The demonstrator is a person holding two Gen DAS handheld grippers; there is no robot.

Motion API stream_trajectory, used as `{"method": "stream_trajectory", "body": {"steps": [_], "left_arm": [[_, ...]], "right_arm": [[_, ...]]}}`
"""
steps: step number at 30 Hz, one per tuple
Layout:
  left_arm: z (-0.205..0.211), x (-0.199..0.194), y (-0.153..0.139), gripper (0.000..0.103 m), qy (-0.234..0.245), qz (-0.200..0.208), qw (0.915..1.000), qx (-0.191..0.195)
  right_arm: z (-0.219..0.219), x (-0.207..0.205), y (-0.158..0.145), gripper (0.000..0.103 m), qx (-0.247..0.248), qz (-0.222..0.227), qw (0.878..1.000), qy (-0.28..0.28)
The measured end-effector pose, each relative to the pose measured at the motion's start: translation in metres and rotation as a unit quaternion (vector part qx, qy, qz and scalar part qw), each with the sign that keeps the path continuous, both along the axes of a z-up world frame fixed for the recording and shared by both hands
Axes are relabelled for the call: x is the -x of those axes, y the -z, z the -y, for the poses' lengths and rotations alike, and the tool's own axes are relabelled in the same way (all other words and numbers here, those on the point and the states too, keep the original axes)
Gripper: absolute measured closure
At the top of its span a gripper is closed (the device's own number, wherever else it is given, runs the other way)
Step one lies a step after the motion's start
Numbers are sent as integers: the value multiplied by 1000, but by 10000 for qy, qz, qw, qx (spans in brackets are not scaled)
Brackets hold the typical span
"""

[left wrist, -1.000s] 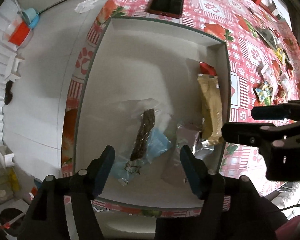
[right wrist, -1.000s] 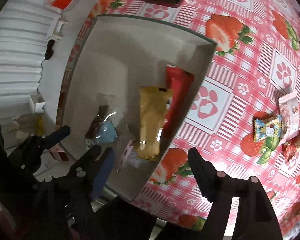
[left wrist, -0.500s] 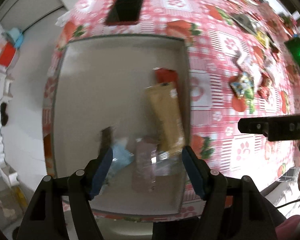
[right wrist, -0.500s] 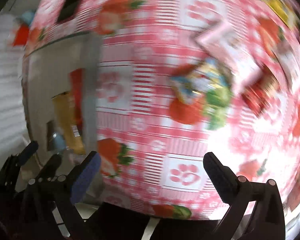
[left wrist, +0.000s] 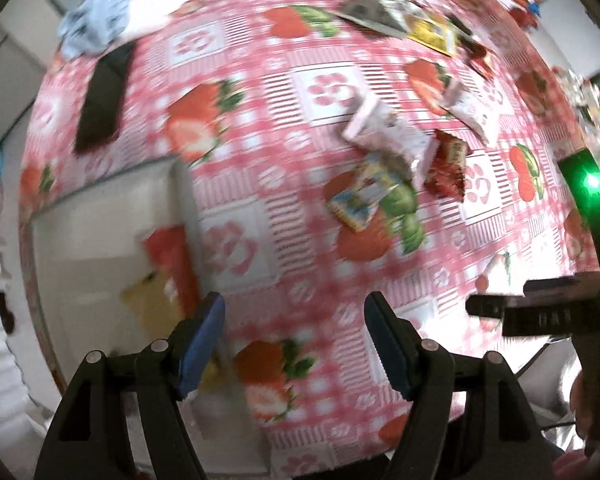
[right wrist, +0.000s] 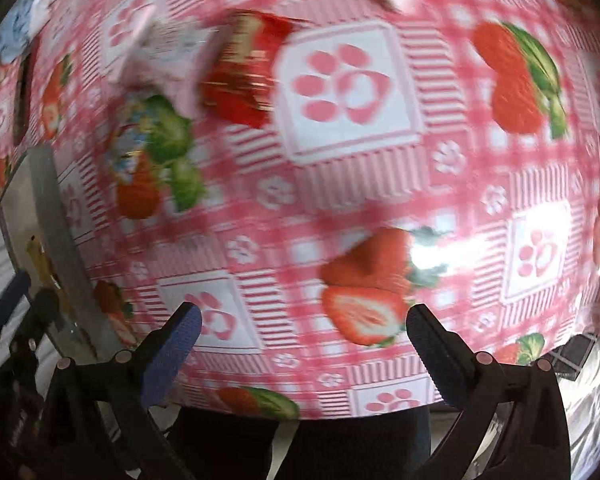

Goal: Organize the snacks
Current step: 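Move the left gripper to the Hello Kitty candy and close on it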

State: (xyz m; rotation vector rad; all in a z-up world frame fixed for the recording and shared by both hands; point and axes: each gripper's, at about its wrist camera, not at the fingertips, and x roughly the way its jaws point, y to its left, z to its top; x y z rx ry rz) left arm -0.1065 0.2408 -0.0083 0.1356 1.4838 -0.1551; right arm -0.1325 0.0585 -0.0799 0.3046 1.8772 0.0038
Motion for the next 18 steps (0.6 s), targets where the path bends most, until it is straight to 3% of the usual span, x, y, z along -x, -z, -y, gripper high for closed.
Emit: {"method": "stream_trajectory", "body": {"steps": [12, 18], "left_arm": [[65, -61, 56, 28, 803, -163, 9959, -395], [74, -74, 73, 28, 855, -234, 9951, -446]], "right_arm": [[67, 33, 6, 0, -90, -68, 9995, 311], [103, 51, 11, 0, -105, -88, 9990, 429]]}}
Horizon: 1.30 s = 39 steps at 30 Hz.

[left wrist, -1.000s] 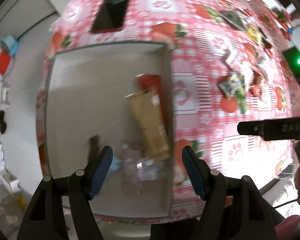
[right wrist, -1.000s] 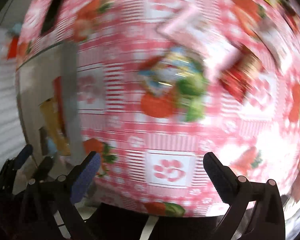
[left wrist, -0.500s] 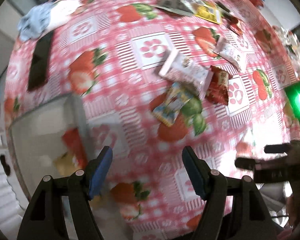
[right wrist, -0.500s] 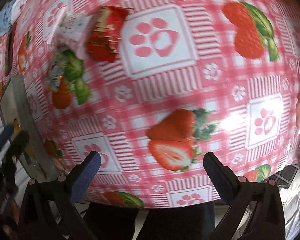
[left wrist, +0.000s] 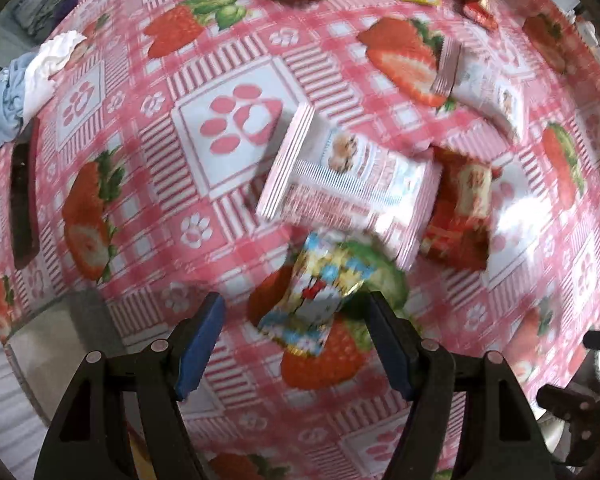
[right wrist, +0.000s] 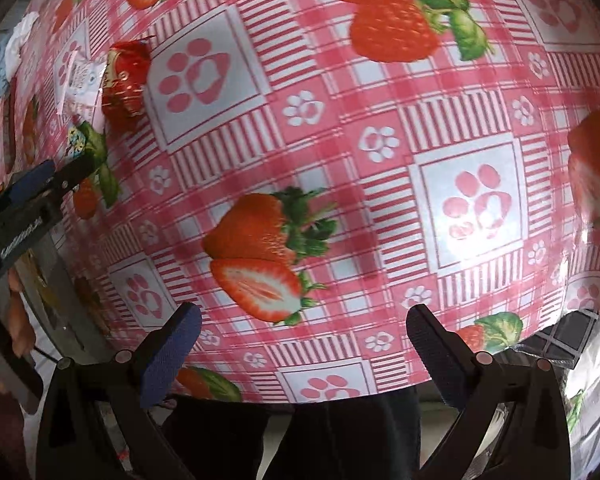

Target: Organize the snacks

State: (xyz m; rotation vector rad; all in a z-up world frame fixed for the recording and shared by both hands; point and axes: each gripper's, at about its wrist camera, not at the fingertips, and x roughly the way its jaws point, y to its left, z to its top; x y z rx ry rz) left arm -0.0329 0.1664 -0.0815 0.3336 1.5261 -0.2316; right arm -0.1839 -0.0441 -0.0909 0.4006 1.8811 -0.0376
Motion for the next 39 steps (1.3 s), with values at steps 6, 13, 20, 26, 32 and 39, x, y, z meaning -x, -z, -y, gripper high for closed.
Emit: {"method": "stream_trajectory", "body": {"steps": [6, 13, 20, 26, 32, 39], "left_arm": [[17, -5, 0, 70, 167, -129, 9996, 188], [3, 18, 2, 72, -225, -173, 9995, 150], [-28, 65, 6, 72, -596, -343, 9976, -27], [-47, 87, 9, 71, -941, -395, 9948, 14], [-53, 90, 9, 71, -930, -390, 9949, 34], [-54, 85, 4, 71, -873, -401, 9954, 26]], "right_arm": [[27, -5, -1, 0, -7, 55, 10000, 76], [21, -51, -12, 0, 4, 260, 9996, 126], [12, -101, -10, 0, 63, 493, 9985, 222], [9, -149, -3, 0, 314, 738, 9962, 351], [23, -149, 7, 0, 712, 569, 9955, 277], [66, -119, 6, 0, 791, 428, 9951, 402]]}}
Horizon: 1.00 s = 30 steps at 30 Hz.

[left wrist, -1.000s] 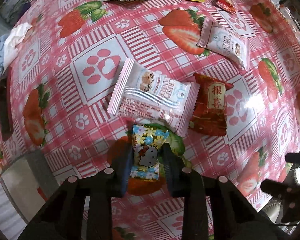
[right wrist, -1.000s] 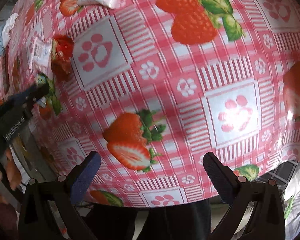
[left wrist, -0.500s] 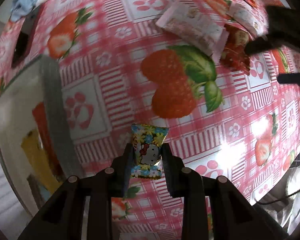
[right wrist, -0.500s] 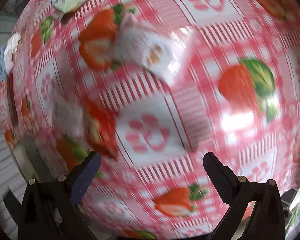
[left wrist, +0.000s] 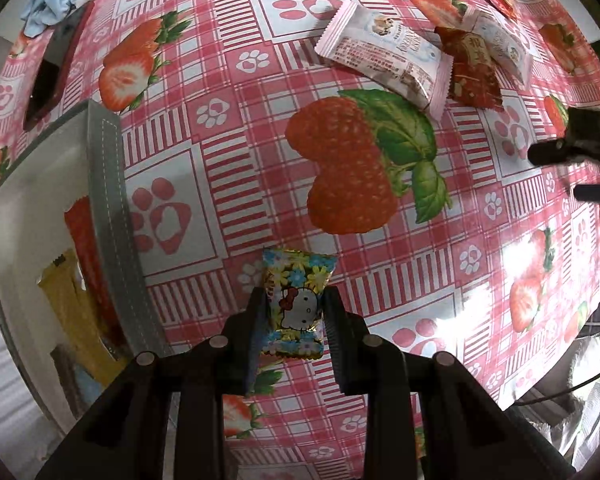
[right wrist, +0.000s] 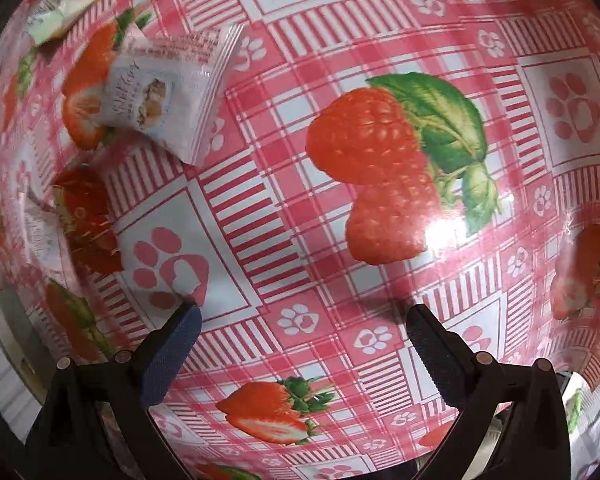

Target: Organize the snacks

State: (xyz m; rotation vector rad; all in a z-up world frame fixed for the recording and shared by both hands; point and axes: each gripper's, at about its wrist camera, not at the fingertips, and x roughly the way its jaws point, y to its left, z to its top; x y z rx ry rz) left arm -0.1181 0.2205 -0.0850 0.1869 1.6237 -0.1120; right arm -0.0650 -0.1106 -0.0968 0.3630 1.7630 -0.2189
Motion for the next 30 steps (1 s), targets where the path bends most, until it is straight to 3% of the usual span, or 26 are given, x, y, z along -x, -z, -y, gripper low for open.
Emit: {"method": "stream_trajectory", "body": {"steps": [6, 13, 20, 23, 27, 29, 30], "left_arm": [[5, -1, -1, 71, 2, -28, 10000, -15], [5, -2, 0, 71, -28, -12, 10000, -8], [4, 1, 0, 71, -19, 8, 10000, -6], [4, 0, 0, 71, -18, -5, 10000, -3], [4, 1, 0, 71, 6, 4, 10000, -9], [5, 1, 1, 71, 6, 2, 10000, -12], [5, 1, 1, 71, 9, 2, 10000, -13]], "right_arm": [[-21, -28, -25, 0, -60, 505, 9977, -458], [-29, -68, -15, 0, -165, 469, 9988, -18], [-54, -101, -30, 0, -74, 669, 9975, -200], [-79, -94, -37, 0, -208, 752, 9969, 61], [-68, -94, -38, 13, -493, 756, 9935, 692], [-54, -100, -39, 14, -450, 737, 9936, 733], [-53, -106, -42, 20, -351, 705, 9948, 644]]}}
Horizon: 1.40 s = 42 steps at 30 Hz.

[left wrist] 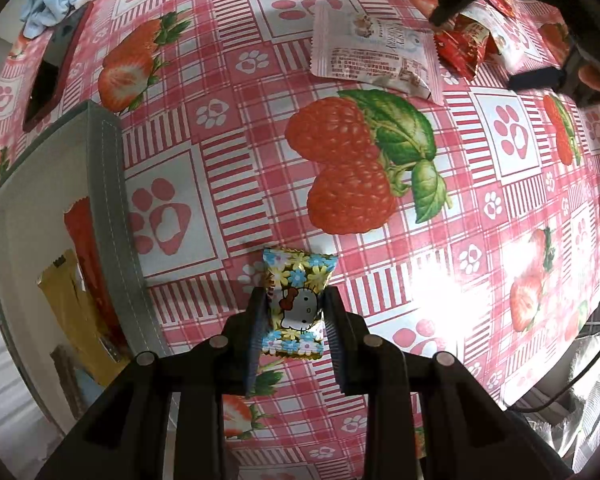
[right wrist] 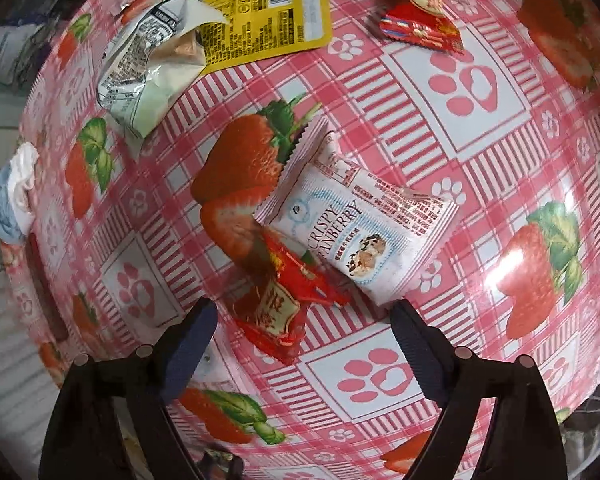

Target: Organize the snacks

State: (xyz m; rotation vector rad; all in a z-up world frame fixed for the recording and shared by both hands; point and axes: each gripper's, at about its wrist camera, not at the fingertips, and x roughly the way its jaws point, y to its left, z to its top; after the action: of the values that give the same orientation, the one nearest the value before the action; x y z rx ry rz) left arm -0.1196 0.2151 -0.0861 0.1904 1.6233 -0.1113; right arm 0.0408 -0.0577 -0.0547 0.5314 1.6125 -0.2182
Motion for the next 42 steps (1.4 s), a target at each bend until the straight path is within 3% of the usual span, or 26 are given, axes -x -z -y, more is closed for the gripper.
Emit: {"method": "stream_trajectory", "body": {"steps": [1, 3, 4, 7, 13, 16, 22, 26, 27, 31, 33, 34, 42], "left_arm": [[0, 0, 0, 71, 2, 3, 10000, 0], [1, 0, 0, 71, -8, 10, 10000, 1], [2, 0, 0, 71, -3, 11, 10000, -2], [2, 1, 1, 71, -26, 9, 10000, 11], [2, 3, -1, 71, -7, 76, 10000, 23], [2, 3, -2, 71, 5, 89, 10000, 19], [2, 1, -4, 69, 21, 71, 10000, 0], [1, -1, -4, 69, 2, 73, 10000, 0], [2, -1, -4, 69, -11, 81, 10000, 3], [1, 1, -5, 69, -3, 128, 9999, 20], [0, 2, -5, 71, -10, 118, 9999, 49], [0, 2, -5, 73, -19, 96, 9999, 61], [-9, 8, -15, 75, -144, 63, 9995, 257]], "right_arm": [[-2, -5, -4, 27, 183, 8, 9997, -186], [-22, -1, -14, 76, 337, 129, 9979, -543], [-26, -4, -15, 78, 228, 140, 9967, -766], [-26, 1, -14, 78, 168, 118, 9954, -941], [-15, 53, -14, 78, 15, 22, 9895, -1443], [-5, 83, -10, 78, -237, -100, 9896, -1412], [-5, 104, -10, 77, -90, -108, 9879, -1544], [-22, 105, -4, 56, -211, -143, 9859, -1653], [-30, 105, -2, 56, -144, -153, 9849, -1719], [-66, 121, -9, 59, 270, -137, 9775, -2086], [-76, 126, -11, 72, 491, -157, 9727, -2263], [-77, 130, -12, 77, 380, -160, 9738, -2236], [-64, 161, -25, 77, -179, -151, 9819, -1881]]}}
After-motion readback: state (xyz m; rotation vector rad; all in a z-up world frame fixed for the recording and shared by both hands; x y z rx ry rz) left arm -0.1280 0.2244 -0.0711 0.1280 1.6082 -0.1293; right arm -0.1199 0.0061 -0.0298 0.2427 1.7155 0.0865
